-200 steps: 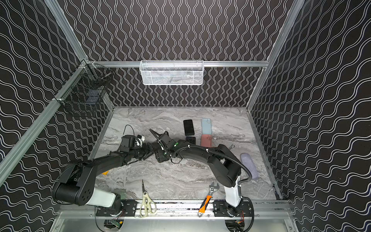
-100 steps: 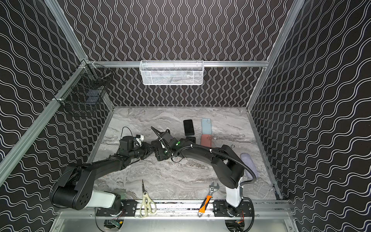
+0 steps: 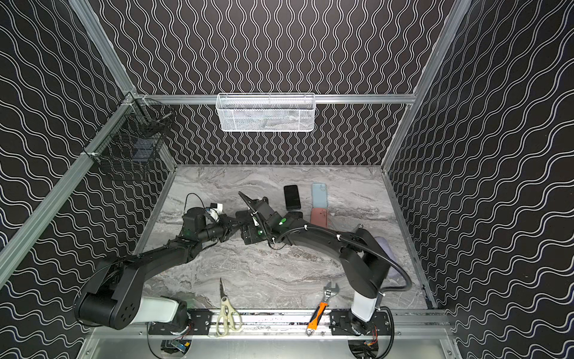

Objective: Take the phone out of the phone case
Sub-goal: Pass the phone.

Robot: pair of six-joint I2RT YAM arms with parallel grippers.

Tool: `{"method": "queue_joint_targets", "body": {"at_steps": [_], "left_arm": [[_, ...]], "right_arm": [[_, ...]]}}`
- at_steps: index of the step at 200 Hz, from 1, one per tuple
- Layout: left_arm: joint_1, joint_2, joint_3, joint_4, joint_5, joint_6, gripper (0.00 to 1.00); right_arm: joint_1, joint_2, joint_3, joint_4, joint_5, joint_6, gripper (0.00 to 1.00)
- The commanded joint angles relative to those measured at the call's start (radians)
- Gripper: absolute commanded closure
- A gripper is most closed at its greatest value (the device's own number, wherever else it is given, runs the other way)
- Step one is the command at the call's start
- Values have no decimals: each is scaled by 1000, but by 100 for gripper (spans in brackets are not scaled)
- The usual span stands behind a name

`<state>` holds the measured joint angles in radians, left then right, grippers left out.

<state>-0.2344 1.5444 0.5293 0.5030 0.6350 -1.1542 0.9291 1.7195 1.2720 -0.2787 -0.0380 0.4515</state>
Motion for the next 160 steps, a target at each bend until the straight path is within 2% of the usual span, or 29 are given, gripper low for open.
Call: {"method": "queue_joint_targets", "body": {"at_steps": [1,18,50,104,133,160], "left_arm": [[5,-6,38,78,10,2,100],[13,-3,67,81,15,3,100],[42,-4,115,99,24,-2,100],[71,-33,118,204,3,-55,100],[70,-22,76,381,-26,-159,100],[68,25,23,635,-66,-316,100]], "right_arm": [[-3,-75,-16,38,81,-25,12],[-10,-138,-21,14,129,-34,9],[-45,-271,-72,33,120,-4,0],[-47,-485,-262,179,251,33,0],[-51,-556,-340,225,256,72,0],[-75,-608,-404,322,135,98,0]]}}
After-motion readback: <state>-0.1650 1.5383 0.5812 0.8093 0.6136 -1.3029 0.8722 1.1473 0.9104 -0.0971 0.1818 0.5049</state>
